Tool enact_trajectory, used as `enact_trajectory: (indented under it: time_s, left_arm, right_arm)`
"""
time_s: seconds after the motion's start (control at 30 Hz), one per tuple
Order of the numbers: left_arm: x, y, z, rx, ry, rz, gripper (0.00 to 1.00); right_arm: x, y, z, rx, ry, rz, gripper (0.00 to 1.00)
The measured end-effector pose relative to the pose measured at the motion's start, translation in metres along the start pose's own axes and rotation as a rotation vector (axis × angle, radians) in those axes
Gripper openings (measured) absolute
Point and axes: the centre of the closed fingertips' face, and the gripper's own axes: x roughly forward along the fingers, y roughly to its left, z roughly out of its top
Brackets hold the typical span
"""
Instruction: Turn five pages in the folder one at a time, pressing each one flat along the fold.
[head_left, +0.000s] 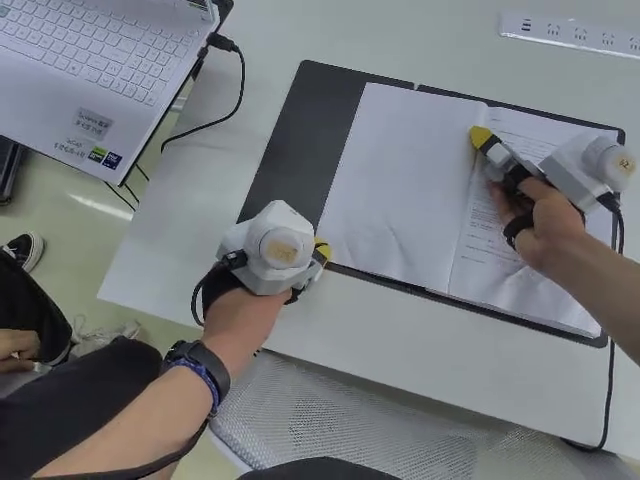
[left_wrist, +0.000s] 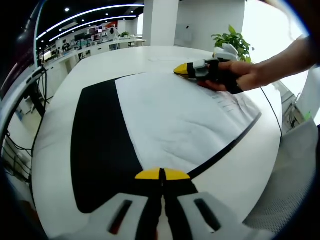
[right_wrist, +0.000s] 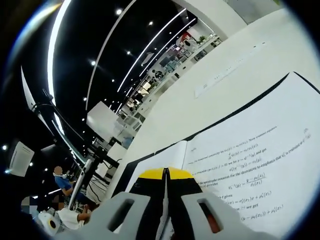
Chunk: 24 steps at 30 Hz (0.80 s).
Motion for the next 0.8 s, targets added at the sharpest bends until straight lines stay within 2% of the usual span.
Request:
enact_trajectory:
  time_s: [0.13, 0.2, 0.27, 0.37, 0.47, 0.8]
  left_arm:
    - [0.0, 0.0, 0.0, 0.0, 0.003, -0.003, 0.0]
    - [0.0, 0.0, 0.0, 0.001, 0.004, -0.005, 0.0]
    - [0.0, 0.0, 0.0, 0.003, 0.004, -0.005, 0.0]
    - [0.0, 0.0, 0.001, 0.004, 0.003, -0.004, 0.0]
    - [0.0, 0.0, 0.001, 0.004, 0.001, -0.002, 0.0]
    - [0.0, 0.0, 0.002, 0.007, 0.002, -0.004, 0.0]
  right_arm:
    - [0.008, 0.002, 0.005, -0.002, -0.017, -0.016, 0.0]
    - [0.012, -0.003, 0.011, -0.005, -0.019, -0.027, 0.0]
    - [0.028, -0.012, 0.02, -0.028, -0.009, -0.039, 0.0]
    - [0.032, -0.007, 0.019, -0.066, 0.011, -0.047, 0.0]
    - [0.04, -0.009, 0.025, -0.06, 0.006, -0.054, 0.0]
    - [0.042, -0.009, 0.027, -0.055, 0.001, -0.058, 0.0]
